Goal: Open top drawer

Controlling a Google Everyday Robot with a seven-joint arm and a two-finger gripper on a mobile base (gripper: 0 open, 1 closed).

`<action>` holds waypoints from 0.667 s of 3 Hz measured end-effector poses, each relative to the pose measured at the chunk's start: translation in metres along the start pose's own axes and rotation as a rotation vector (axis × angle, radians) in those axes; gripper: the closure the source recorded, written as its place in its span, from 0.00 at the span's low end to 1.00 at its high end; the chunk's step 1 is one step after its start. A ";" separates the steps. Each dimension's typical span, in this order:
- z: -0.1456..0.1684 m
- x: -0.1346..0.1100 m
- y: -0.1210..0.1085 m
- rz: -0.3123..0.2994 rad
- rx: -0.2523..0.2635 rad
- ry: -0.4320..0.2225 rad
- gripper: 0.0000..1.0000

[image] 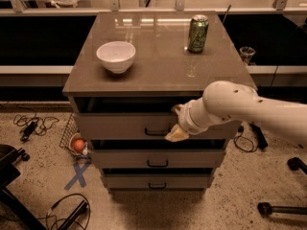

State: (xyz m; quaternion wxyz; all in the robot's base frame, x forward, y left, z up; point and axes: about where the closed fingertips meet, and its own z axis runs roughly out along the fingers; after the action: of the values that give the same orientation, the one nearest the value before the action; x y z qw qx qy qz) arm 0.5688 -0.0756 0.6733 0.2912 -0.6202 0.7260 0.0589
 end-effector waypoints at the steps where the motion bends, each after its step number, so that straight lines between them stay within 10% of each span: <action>1: 0.001 0.002 -0.001 0.003 -0.002 0.006 0.72; 2: -0.003 0.000 -0.002 0.003 -0.002 0.007 0.95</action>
Offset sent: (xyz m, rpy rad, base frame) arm -0.0071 -0.0119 -0.0114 -0.0222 0.0321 0.0016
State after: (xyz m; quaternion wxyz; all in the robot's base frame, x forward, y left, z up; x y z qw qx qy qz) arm 0.5698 -0.0776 0.6762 0.2879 -0.6195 0.7280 0.0582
